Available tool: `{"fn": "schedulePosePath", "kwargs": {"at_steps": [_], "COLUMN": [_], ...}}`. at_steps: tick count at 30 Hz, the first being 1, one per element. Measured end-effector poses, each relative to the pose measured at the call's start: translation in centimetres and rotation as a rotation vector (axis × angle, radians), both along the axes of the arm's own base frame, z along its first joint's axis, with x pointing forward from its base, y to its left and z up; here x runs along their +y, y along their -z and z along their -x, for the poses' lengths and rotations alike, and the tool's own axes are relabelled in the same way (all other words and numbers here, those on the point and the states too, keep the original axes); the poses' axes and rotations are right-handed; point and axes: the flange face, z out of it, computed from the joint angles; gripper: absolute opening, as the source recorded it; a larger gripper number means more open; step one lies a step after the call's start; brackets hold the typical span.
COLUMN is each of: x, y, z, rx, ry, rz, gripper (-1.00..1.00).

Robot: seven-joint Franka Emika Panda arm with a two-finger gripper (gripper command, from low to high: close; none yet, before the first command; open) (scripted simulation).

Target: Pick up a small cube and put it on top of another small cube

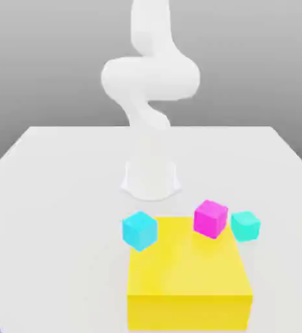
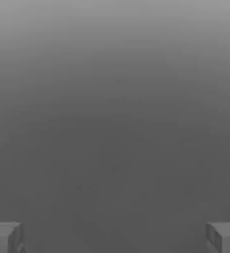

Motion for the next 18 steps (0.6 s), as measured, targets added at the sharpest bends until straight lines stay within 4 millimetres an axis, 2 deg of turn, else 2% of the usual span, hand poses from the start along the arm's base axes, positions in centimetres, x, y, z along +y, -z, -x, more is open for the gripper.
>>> {"fn": "schedulePosePath", "kwargs": {"at_steps": [2, 4, 8, 10, 13, 16, 18], "x": [3.0, 6.2, 12.2, 14.7, 17.9, 20.0, 20.6], "y": [5.0, 9.9, 19.8, 24.4, 31.1, 37.3, 41.0], "z": [-1.8, -2.8, -2.2, -0.9, 2.3, 6.5, 9.7], "rx": [0.065, 0.124, 0.229, 0.275, 0.338, 0.397, 0.433], "ry": [-0.146, -0.294, -0.593, -0.742, -0.968, -1.198, -1.353], "rz": [0.067, 0.133, 0.261, 0.323, 0.413, 0.502, 0.56], "gripper": [0.0, 0.0, 0.0, 0.0, 0.0, 0.0, 0.0]}}
